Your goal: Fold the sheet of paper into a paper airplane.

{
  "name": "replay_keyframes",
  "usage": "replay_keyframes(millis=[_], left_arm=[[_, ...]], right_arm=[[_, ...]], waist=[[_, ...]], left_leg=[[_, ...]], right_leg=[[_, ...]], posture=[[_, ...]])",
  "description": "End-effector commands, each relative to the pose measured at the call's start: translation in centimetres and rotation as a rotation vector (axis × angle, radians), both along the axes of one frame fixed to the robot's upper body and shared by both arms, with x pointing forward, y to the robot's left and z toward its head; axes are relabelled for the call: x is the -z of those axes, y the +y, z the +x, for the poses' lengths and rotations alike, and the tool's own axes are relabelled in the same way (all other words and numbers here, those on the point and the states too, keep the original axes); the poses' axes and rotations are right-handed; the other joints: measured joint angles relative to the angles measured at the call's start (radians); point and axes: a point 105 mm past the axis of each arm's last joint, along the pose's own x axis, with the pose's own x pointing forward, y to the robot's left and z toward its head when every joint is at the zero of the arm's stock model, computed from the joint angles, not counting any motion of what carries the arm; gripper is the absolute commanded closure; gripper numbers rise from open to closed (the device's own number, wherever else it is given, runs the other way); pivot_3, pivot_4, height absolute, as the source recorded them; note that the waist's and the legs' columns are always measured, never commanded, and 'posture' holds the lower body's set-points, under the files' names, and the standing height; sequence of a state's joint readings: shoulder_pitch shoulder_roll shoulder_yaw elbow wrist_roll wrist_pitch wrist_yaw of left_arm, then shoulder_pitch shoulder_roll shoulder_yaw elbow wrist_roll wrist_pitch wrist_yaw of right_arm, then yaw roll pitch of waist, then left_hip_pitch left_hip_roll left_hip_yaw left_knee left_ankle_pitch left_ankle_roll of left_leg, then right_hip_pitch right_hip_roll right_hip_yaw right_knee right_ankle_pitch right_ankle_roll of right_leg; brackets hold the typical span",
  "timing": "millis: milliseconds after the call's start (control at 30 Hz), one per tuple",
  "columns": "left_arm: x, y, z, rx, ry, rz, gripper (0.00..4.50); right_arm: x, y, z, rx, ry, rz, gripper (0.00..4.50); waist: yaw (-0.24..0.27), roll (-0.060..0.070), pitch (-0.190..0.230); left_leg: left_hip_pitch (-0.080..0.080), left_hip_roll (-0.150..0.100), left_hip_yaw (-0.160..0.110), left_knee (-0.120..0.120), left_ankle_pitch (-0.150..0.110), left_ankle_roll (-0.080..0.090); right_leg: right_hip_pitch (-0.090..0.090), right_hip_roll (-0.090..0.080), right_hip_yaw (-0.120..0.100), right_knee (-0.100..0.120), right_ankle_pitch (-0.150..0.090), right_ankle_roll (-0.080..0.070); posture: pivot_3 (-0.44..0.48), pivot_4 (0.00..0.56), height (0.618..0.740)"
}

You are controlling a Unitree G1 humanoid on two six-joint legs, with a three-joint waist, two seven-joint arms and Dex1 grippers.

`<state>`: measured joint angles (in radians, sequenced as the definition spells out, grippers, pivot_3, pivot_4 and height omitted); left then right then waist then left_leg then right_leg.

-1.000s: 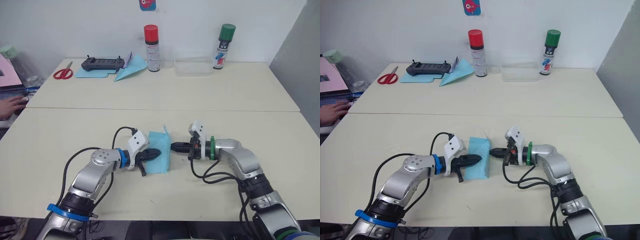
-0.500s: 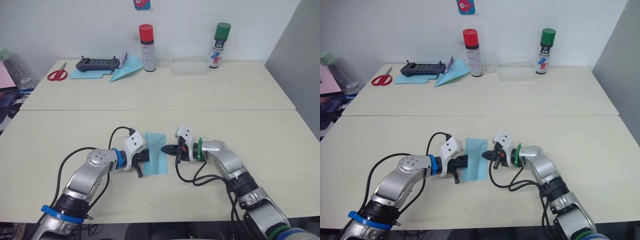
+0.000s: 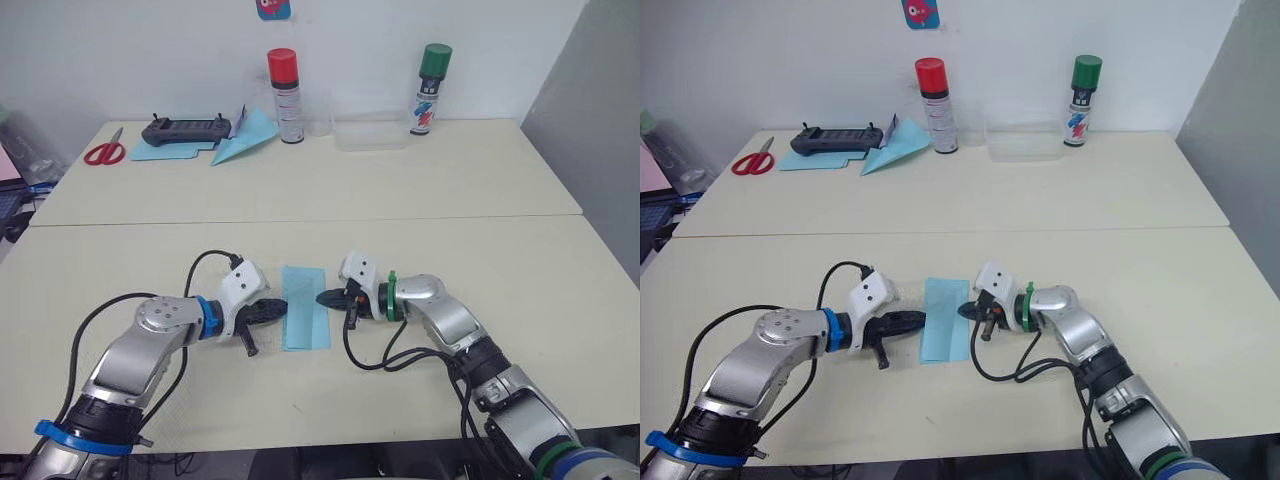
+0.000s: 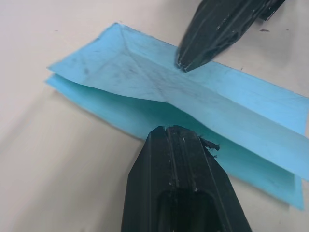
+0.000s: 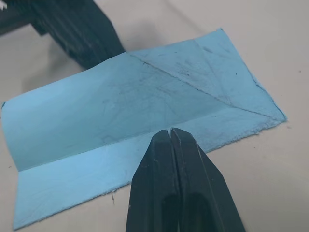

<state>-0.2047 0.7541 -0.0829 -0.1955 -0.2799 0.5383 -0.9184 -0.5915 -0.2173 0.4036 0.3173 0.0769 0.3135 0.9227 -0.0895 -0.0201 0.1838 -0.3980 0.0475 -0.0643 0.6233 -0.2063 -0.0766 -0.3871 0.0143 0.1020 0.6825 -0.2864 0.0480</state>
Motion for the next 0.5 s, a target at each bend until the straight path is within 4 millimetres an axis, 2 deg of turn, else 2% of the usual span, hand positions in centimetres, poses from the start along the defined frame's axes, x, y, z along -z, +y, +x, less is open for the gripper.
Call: replay_keyframes(millis=[33,100,167,300,400,500], left_arm=[[-3.8,0.4,0.9,0.001,-0.114,-0.04,4.5],[-6.6,-0.2,1.1,0.025,-0.167,-0.146,4.5],[-7.9,-1.5,1.1,0.044,-0.171,-0.245,4.5],[-5.1,-2.7,0.6,0.062,-0.099,-0.182,4.5],[-1.4,-2.6,-0.3,0.062,-0.027,-0.101,4.5],[0.5,-2.2,-0.9,0.056,0.01,-0.067,4.5]], right_arm=[[1.9,-1.1,0.8,0.072,0.034,-0.079,4.47],[1.6,-1.1,1.1,0.09,0.032,-0.071,4.47],[1.5,-1.1,1.2,0.092,0.031,-0.067,4.47],[1.5,-1.2,1.2,0.097,0.034,-0.065,4.47],[1.4,-1.4,1.1,0.109,0.029,-0.06,4.47],[1.2,-1.5,1.0,0.112,0.026,-0.052,4.47]], waist=[[0.0,0.0,0.0],[0.002,-0.001,0.0],[0.003,-0.001,0.0],[0.003,-0.001,0.0],[0.003,-0.001,0.0],[0.004,-0.001,0.0]], left_leg=[[0.0,0.0,0.0,0.0,0.0,0.0],[-0.001,0.0,0.0,0.0,0.0,0.0],[-0.001,0.0,0.0,0.001,0.0,0.0],[-0.001,-0.001,0.001,0.0,0.0,0.0],[-0.001,0.0,0.0,-0.001,0.0,0.0],[-0.002,0.0,0.0,-0.001,0.0,0.0]], right_leg=[[0.0,0.0,0.0,0.0,0.0,0.0],[0.0,0.0,0.0,0.0,0.0,0.0],[0.0,0.0,-0.001,0.0,0.0,0.0],[0.001,-0.001,0.001,-0.002,0.0,0.001],[0.0,0.0,0.0,-0.002,0.0,0.001],[-0.001,0.0,0.0,-0.002,0.0,0.0]], posture=[[0.0,0.15,0.74],[0.0,0.15,0.74],[0.0,0.15,0.74],[0.0,0.15,0.74],[0.0,0.15,0.74],[0.0,0.15,0.74]])
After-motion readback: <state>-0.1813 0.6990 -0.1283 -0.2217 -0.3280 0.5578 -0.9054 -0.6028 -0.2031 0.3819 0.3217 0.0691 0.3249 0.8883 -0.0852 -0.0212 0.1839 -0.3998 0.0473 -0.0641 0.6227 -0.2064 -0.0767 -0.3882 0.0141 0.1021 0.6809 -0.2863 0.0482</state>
